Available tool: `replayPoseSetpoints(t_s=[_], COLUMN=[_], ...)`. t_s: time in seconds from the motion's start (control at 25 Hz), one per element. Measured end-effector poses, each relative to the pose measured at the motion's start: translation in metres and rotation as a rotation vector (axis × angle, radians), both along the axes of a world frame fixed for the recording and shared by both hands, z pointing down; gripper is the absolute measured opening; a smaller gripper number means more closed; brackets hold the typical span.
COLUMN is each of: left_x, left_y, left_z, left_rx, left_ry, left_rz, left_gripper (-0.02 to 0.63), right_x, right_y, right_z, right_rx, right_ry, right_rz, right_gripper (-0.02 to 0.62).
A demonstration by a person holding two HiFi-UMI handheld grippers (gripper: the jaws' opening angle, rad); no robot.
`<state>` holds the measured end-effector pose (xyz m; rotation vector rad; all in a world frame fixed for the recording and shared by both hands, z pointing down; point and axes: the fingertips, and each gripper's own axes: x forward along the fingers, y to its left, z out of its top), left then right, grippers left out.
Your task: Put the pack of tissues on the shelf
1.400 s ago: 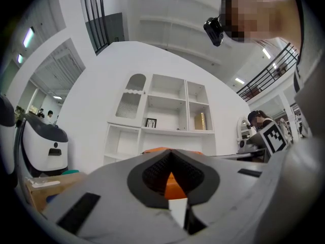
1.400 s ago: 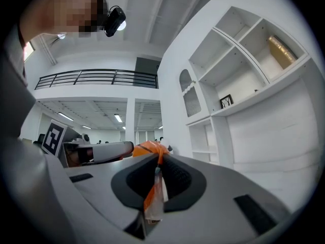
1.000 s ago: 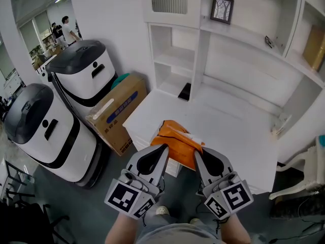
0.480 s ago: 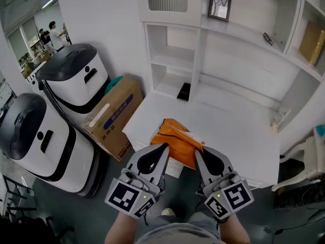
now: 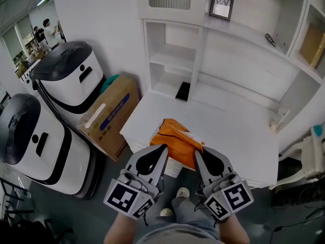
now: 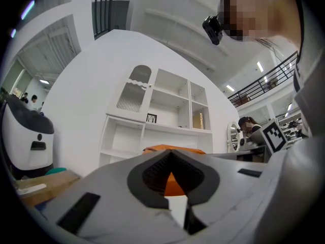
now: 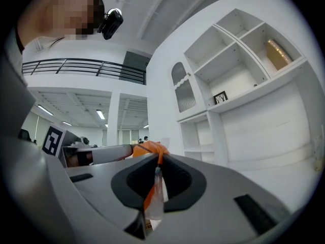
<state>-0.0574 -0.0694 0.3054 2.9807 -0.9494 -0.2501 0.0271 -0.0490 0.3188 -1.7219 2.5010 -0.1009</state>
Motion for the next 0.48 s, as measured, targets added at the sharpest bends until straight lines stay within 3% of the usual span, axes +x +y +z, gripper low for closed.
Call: replayPoseSetpoints(t_s=[0.48], left_x=[0.001], left_y=[-0.058], left_z=[-0.004], left_rx=[-0.002], left_ry=[-0.004], left_rz=[-0.031], left_gripper=[0.040], right_x=[0.001], right_y=[-0.061], right_z=[-0.005], right_rx=[0.005], right_ry=[0.006], right_rz=[-0.027], right_gripper=[0.026])
